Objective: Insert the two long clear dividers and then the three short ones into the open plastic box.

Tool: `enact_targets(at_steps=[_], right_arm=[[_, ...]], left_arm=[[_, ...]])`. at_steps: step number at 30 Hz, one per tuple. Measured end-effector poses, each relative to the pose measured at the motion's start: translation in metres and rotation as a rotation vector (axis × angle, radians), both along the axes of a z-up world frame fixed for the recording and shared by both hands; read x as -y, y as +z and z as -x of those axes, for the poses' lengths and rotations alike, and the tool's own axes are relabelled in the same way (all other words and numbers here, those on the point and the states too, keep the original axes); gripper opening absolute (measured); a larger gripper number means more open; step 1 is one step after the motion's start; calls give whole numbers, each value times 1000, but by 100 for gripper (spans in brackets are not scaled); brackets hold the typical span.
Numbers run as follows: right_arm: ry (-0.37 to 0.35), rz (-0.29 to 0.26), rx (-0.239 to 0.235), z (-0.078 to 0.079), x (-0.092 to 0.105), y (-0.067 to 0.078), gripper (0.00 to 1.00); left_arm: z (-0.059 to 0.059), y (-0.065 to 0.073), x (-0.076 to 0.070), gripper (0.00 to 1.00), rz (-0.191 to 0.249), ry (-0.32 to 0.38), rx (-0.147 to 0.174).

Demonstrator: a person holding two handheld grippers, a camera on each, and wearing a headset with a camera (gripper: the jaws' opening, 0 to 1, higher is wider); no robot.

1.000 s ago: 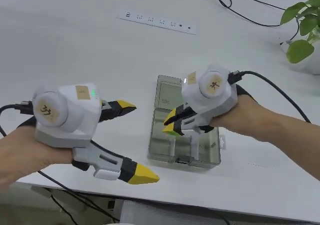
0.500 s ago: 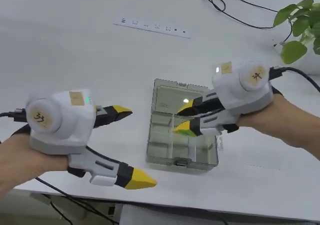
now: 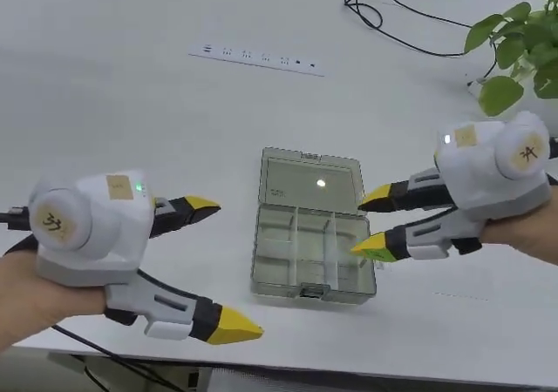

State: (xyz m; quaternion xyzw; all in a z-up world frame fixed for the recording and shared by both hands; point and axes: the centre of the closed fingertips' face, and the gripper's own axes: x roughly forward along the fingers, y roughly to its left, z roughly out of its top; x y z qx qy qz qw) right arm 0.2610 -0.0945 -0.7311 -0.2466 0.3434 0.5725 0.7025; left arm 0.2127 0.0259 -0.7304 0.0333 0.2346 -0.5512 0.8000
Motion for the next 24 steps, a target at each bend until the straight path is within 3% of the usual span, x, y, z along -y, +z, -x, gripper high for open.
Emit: enact_targets(at_steps=[8,17,19,24], right_arm=[[-23,55,-5,2,34,-10,46],[-27,159,-35,1,82,-37,52],[-13,193,-41,-1,99,-54,53],[25,260,-57,1,115,-69,53]], left_arm=[[-1,-1,0,100,-3,0,-2],[-4,-1,-1,100,0,5,-7],[-5,-2,-1,100,-2,5,-7],[-7,-3,-2,100,3,16,-13]])
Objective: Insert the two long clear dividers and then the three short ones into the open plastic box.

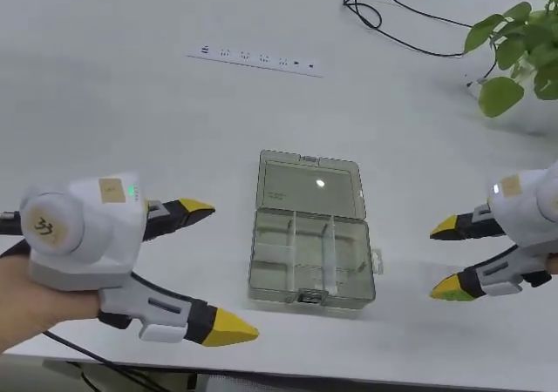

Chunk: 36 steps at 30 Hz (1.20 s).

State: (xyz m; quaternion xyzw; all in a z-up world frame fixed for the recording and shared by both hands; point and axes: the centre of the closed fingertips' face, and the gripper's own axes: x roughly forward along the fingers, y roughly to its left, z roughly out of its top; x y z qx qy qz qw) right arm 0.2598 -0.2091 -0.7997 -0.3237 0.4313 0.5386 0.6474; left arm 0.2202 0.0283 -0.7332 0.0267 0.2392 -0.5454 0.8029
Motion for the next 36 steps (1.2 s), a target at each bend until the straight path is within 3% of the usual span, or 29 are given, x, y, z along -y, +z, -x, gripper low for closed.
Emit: enact_targets(at_steps=[4,14,19,21,26,29,36], right_arm=[[86,118,5,1,19,-17,52],[171,228,13,-1,30,-44,47],[209,261,23,-4,35,-48,43],[218,275,22,-5,40,-56,42],[217,276,21,-8,43,-56,40],[226,280,26,-9,44,-56,33],[225,284,30,-10,45,-57,33]], left_arm=[[-1,-1,-1,100,0,5,-4],[-2,-2,-2,100,-1,12,-12],[-4,-3,-3,100,1,19,-14],[-5,-3,-3,100,1,19,-14],[-5,-4,-3,100,1,20,-15],[-6,-4,-3,100,2,21,-16],[-8,-2,-3,100,3,19,-9]])
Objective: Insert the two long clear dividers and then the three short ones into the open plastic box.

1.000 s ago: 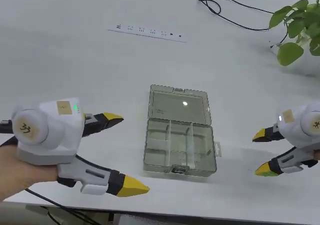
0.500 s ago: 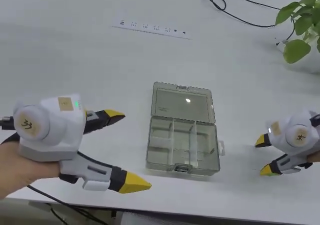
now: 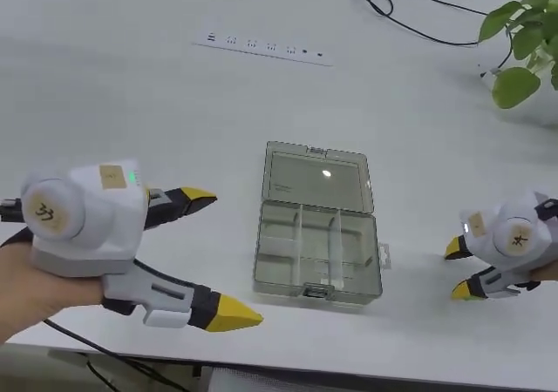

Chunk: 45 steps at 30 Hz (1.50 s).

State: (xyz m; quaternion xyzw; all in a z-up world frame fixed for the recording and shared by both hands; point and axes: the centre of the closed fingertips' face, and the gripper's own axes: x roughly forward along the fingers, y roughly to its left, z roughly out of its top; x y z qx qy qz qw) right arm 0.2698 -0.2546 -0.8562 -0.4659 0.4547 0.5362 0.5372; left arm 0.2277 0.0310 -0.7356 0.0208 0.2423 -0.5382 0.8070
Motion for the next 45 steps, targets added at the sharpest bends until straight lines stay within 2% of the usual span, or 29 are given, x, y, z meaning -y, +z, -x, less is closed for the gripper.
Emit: enact_targets(at_steps=[9,16,26,30,31,33,34,35,39,41,42,44,45], right_arm=[[1,6,15,-1,-1,1,33],[-32,-34,62,-5,-9,19,33],[-28,-135,161,0,-55,83,33],[-14,-182,200,4,-77,112,33],[-13,-186,203,4,-79,114,33],[-10,-202,220,6,-87,126,33],[-9,-208,231,0,-84,125,33],[-9,-213,237,0,-87,129,33],[4,-236,270,-1,-98,145,33],[7,-247,279,2,-105,152,33],[12,-252,292,-2,-105,154,33],[14,-263,310,2,-115,165,33],[15,-270,316,3,-120,169,33]], left_arm=[[-1,3,-2,100,3,3,7],[-4,8,-3,100,7,9,16],[-9,22,3,100,16,9,35],[-13,32,7,100,38,19,36],[-14,35,8,100,45,21,36],[-16,43,12,100,83,39,26],[-18,48,15,99,118,51,12],[-19,51,17,99,132,57,6],[-24,60,21,95,164,87,-14],[-24,64,24,92,177,96,-36],[-25,68,26,90,191,102,-53],[-26,73,30,86,200,109,-62],[-26,76,33,85,209,114,-78]])
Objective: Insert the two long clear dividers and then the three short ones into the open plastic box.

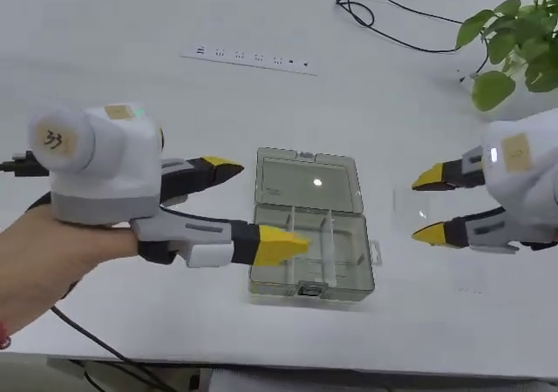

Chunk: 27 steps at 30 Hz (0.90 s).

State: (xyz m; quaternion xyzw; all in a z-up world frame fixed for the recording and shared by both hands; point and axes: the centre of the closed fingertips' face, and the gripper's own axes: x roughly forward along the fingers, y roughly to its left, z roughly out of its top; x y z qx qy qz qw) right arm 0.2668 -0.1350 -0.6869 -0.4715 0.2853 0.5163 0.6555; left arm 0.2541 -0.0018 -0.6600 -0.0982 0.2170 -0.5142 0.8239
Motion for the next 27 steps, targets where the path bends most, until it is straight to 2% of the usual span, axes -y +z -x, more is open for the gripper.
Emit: enact_targets(at_steps=[2,3,4,8,11,13,16,17,20,27], right_arm=[[4,-8,14,4,-9,9,33],[10,-5,25,5,-13,12,33],[16,-1,34,7,-16,15,33],[22,5,61,11,-27,24,33],[18,-7,73,14,-36,31,33],[14,-11,80,16,-41,35,33],[19,-13,93,20,-47,40,33],[20,-12,99,21,-49,42,33],[21,-19,106,24,-55,47,33],[32,-21,127,30,-65,53,33]], left_arm=[[1,4,5,82,26,9,-52],[0,8,8,80,48,6,-58],[0,10,10,77,52,10,-65],[0,17,20,71,102,18,-130],[2,20,28,67,113,10,-145],[5,21,36,63,127,7,-180],[7,25,43,59,150,5,-197],[8,27,47,56,169,6,-219],[9,30,54,48,189,5,-249],[12,31,65,37,220,-6,-295]])
